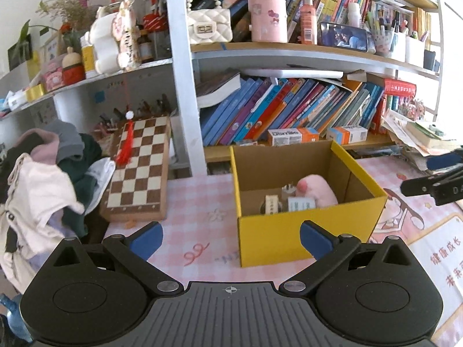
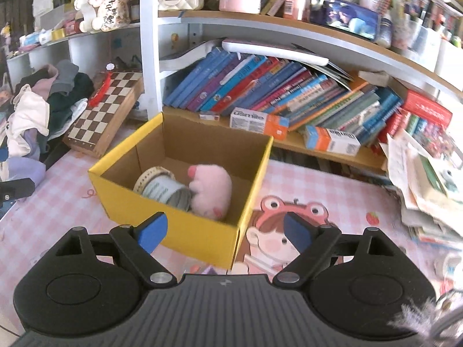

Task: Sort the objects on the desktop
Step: 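Withdraw both grippers from the yellow box back over the desk, then move the left gripper toward the second white charger while the right gripper approaches the pink case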

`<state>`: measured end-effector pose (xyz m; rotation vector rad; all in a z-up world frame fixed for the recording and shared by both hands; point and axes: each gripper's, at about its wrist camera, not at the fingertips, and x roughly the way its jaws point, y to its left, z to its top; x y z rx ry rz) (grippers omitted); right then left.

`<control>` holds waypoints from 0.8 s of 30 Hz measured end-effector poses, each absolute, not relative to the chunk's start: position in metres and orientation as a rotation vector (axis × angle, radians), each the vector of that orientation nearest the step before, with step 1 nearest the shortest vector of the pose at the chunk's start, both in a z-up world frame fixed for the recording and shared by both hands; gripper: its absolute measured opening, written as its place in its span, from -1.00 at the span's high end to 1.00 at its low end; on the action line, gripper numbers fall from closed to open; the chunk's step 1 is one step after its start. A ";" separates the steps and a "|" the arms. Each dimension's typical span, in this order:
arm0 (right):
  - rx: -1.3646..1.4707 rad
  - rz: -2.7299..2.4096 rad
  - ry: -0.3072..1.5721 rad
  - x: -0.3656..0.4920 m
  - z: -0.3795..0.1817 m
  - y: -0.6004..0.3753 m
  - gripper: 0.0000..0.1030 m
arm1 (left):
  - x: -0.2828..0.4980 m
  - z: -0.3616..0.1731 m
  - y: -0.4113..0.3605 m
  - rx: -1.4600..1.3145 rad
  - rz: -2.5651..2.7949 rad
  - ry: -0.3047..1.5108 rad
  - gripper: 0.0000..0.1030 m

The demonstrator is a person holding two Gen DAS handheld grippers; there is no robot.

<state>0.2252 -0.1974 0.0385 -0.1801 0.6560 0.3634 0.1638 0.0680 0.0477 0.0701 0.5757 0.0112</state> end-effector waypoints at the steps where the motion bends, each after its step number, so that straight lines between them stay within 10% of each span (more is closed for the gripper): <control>1: -0.178 0.354 0.656 0.218 0.036 -0.197 -0.70 | 0.160 0.046 0.069 0.070 0.012 0.578 -0.99; 24: -0.164 0.245 0.752 0.107 -0.019 -0.185 -0.76 | 0.089 0.008 0.076 0.062 -0.036 0.658 -0.99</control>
